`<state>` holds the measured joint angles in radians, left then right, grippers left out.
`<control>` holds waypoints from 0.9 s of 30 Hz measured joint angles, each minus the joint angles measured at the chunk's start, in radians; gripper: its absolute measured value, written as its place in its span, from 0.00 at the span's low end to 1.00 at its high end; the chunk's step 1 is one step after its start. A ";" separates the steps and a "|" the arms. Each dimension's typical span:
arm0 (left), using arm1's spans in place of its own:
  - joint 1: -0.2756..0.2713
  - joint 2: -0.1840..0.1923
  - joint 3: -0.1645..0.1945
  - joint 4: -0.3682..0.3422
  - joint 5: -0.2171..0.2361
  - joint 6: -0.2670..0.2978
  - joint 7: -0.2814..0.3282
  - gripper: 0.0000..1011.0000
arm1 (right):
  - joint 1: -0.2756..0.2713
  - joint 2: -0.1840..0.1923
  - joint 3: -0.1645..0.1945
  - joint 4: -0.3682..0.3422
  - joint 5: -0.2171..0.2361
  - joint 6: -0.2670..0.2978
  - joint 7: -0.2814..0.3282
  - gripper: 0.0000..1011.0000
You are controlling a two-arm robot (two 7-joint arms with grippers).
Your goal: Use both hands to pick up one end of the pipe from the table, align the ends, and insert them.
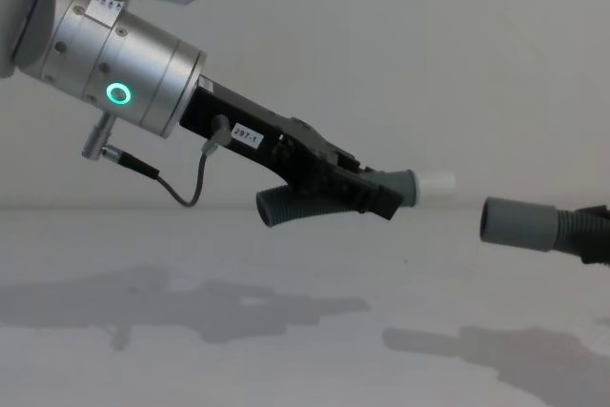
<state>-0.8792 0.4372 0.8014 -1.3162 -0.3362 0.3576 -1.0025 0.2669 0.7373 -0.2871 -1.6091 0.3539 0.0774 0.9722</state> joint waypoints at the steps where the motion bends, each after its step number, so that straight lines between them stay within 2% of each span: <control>1: 0.000 0.001 0.001 -0.001 -0.001 0.000 -0.001 0.35 | 0.000 0.002 0.000 0.001 0.001 -0.001 0.002 0.23; 15: -0.006 0.010 0.011 -0.008 -0.019 0.002 -0.018 0.35 | 0.005 0.021 -0.011 0.005 0.010 -0.007 0.007 0.23; 27: -0.024 0.000 0.024 0.028 -0.031 -0.022 -0.037 0.35 | 0.016 0.034 -0.024 0.009 0.009 0.008 0.003 0.23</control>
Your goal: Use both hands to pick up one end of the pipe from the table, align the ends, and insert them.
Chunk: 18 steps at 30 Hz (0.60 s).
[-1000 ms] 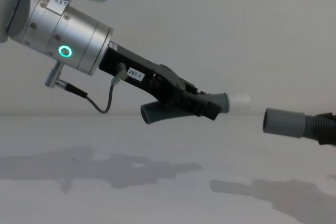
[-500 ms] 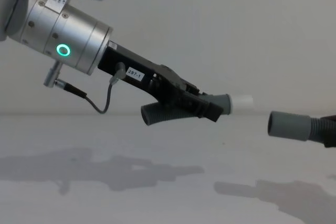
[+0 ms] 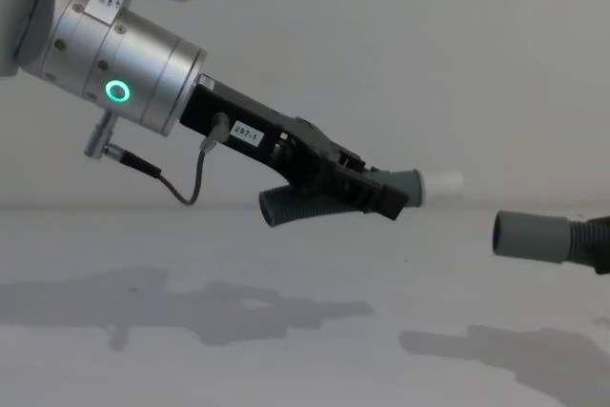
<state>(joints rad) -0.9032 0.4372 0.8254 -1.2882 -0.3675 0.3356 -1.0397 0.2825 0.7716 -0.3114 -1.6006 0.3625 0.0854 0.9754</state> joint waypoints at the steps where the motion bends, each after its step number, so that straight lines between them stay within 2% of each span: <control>1: -0.001 -0.001 0.001 0.003 -0.001 -0.001 -0.001 0.35 | 0.001 0.001 -0.001 0.000 0.000 0.002 -0.001 0.23; 18: -0.022 -0.019 0.022 0.044 -0.014 -0.021 -0.018 0.35 | 0.027 0.001 -0.017 0.010 0.009 0.028 -0.019 0.23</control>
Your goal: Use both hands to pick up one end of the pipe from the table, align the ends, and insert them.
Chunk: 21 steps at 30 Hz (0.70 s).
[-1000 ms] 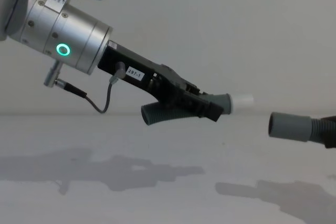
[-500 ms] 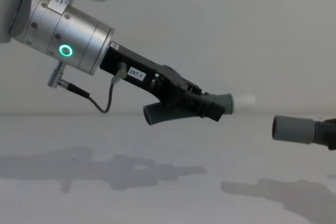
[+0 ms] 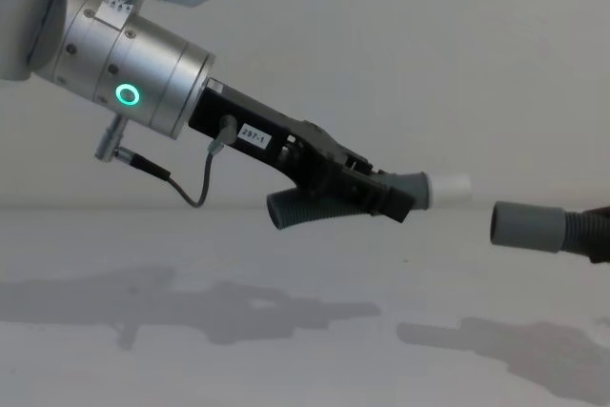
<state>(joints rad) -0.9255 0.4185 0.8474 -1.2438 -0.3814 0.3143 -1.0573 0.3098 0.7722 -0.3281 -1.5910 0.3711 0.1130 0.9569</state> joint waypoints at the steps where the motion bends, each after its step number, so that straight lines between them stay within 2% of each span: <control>1: -0.001 0.000 0.001 0.002 -0.002 -0.001 -0.001 0.35 | 0.001 0.000 -0.001 0.000 0.000 0.001 -0.001 0.23; 21: -0.010 0.008 0.020 0.006 -0.020 0.000 -0.013 0.35 | 0.028 -0.011 -0.026 0.011 0.005 0.013 -0.022 0.23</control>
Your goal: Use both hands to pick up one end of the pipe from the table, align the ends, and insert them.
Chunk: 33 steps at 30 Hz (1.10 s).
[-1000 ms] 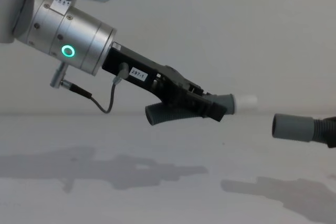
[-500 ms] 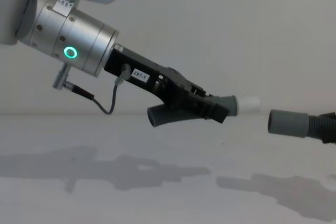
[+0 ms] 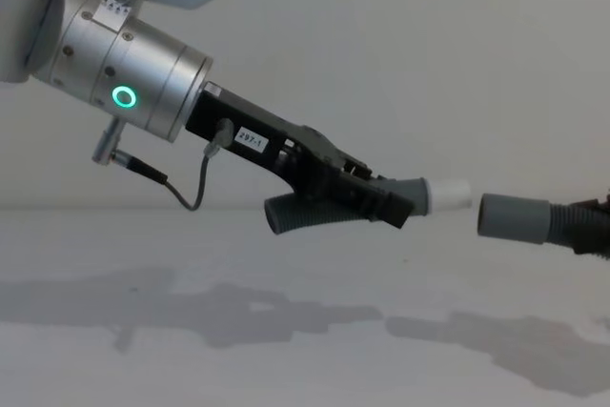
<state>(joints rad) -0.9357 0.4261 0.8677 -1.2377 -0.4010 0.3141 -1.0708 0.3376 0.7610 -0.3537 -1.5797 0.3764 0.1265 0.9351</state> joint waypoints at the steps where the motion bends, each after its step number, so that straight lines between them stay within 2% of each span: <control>1: 0.000 0.000 0.001 0.000 -0.001 0.000 0.000 0.35 | 0.002 0.000 -0.002 0.001 0.000 0.001 -0.002 0.23; 33: -0.013 0.006 0.025 0.023 -0.020 -0.025 0.006 0.35 | 0.036 -0.001 -0.035 0.004 0.020 0.011 -0.011 0.23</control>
<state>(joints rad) -0.9492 0.4322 0.8927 -1.2147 -0.4210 0.2894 -1.0646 0.3740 0.7597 -0.3887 -1.5756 0.3967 0.1375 0.9237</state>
